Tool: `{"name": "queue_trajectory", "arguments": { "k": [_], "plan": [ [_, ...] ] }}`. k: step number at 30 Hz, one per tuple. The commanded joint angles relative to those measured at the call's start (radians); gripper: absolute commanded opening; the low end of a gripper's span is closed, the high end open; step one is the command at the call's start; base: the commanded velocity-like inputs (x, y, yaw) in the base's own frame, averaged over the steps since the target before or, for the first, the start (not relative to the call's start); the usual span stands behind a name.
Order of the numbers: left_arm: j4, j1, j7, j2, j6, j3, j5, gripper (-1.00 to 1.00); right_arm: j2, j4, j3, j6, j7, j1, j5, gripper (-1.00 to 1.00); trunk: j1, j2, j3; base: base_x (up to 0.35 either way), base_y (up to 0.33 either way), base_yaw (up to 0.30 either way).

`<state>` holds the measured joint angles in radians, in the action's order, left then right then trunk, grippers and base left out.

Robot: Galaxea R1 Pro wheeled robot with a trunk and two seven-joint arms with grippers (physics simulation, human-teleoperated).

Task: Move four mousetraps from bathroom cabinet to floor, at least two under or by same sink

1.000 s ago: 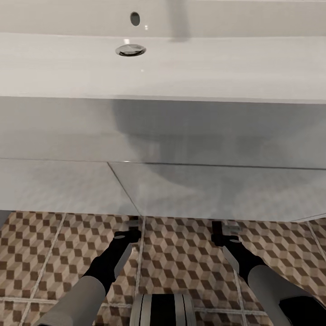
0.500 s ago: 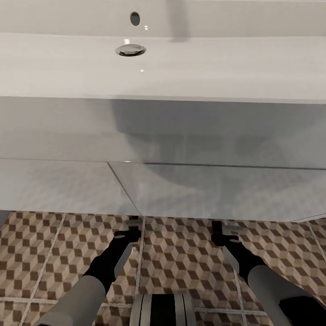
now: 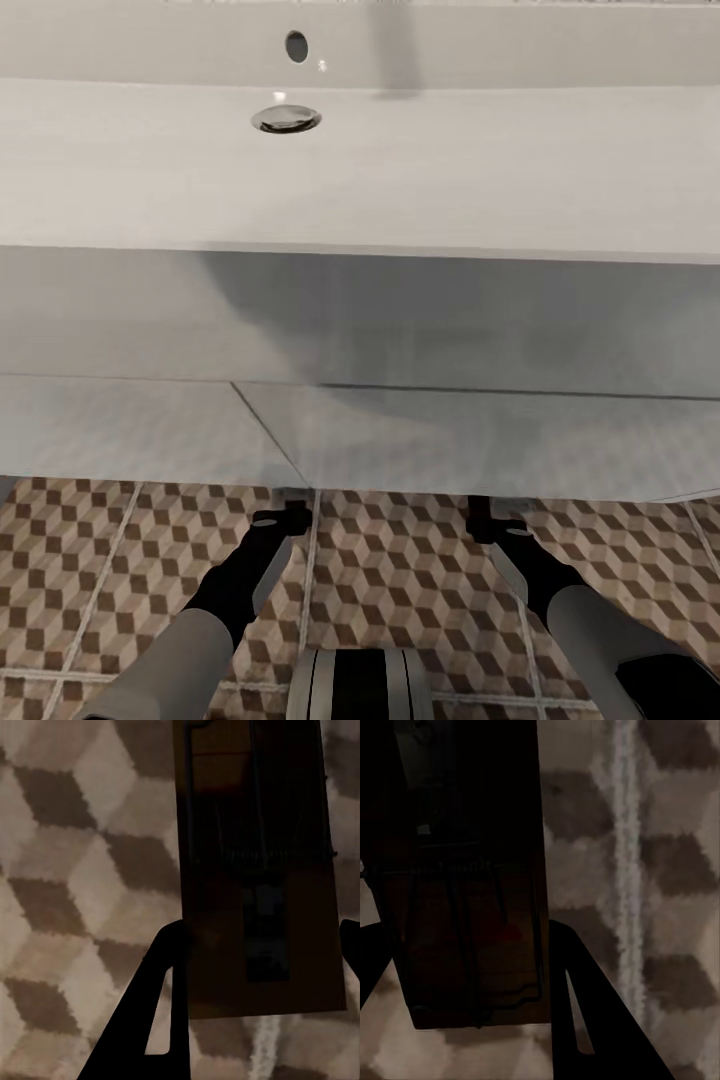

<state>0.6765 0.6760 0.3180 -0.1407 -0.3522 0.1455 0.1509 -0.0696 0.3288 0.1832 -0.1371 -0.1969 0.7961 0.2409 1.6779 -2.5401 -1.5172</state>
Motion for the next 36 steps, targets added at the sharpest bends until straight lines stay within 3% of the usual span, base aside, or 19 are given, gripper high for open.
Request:
{"name": "queue_trajectory", "arguments": {
  "k": [1, 36],
  "plan": [
    [0.002, 0.0, 0.01, 0.001, -0.005, 0.005, 0.009, -1.0, -0.001, 0.003, 0.009, -0.005, -0.007, 0.0, 0.012, -1.0, 0.0, 0.0, -0.001, 0.037, 0.0, 0.0],
    [0.0, 0.0, 0.01, 0.005, -0.004, 0.006, 0.009, -1.0, 0.0, 0.005, 0.009, -0.006, 0.0, 0.0, 0.012, -1.0, 0.0, 0.0, -0.001, 0.002, 0.0, 0.0]
  ]
}}
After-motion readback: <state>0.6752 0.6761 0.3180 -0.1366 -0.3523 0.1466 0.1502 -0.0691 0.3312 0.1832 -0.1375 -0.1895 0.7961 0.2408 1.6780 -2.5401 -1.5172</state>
